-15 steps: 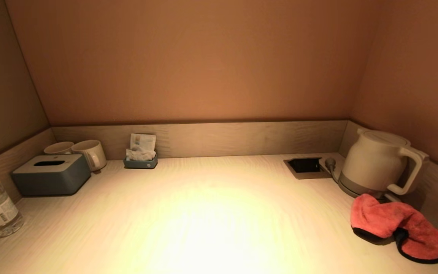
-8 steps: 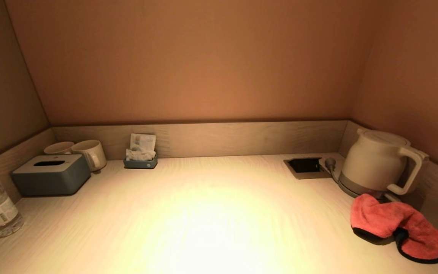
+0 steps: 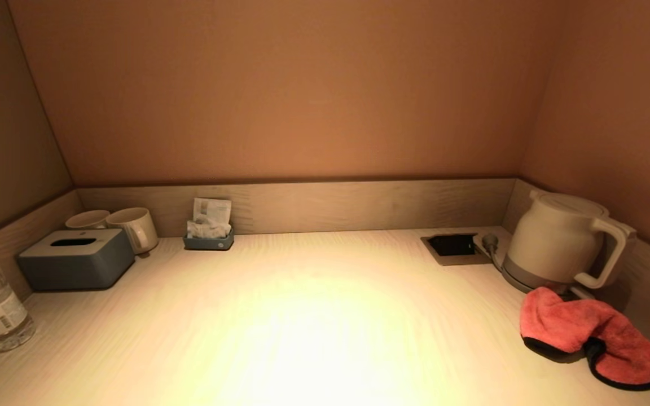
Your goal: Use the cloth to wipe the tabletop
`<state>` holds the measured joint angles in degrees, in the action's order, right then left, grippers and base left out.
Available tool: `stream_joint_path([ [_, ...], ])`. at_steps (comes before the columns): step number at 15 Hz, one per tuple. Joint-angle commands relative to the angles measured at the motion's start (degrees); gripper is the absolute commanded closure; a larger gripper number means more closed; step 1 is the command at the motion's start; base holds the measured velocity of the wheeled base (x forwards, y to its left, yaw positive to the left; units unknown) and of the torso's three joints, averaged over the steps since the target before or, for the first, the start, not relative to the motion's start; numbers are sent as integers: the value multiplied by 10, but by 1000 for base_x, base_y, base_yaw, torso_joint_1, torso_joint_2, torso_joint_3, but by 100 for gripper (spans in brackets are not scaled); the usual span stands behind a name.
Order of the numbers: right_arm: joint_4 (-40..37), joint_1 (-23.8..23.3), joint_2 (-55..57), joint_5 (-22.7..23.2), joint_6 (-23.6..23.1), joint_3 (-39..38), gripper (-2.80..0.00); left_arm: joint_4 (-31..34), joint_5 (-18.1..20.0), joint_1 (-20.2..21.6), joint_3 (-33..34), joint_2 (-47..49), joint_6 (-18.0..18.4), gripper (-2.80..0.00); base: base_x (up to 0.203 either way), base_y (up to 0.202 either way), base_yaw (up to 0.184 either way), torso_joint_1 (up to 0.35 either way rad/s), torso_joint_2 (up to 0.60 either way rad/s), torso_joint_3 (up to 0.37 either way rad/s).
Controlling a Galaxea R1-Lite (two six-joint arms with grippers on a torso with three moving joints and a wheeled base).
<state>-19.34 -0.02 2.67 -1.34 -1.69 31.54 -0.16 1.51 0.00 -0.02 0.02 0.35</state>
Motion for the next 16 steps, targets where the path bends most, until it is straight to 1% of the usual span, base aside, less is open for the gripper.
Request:
stream_joint_path([
  [1, 88, 0, -26, 1, -12, -32, 0, 0, 0, -1, 0, 1, 0, 0, 0, 0, 0, 0, 0, 0],
  [4, 160, 0, -26, 2, -27, -114, 0, 0, 0, -1, 0, 1, 0, 0, 0, 0, 0, 0, 0, 0],
  [7, 233, 0, -26, 2, -32, -193, 0, 0, 0, -1, 0, 0, 0, 0, 0, 0, 0, 0, 0, 0],
  [13, 306, 0, -26, 3, -26, -283, 0, 0, 0, 0, 0, 0, 1, 0, 0, 0, 0, 0, 0, 0],
  [16, 326, 0, -26, 4, -27, -300, 0, 0, 0, 0, 0, 1, 0, 0, 0, 0, 0, 0, 0, 0],
])
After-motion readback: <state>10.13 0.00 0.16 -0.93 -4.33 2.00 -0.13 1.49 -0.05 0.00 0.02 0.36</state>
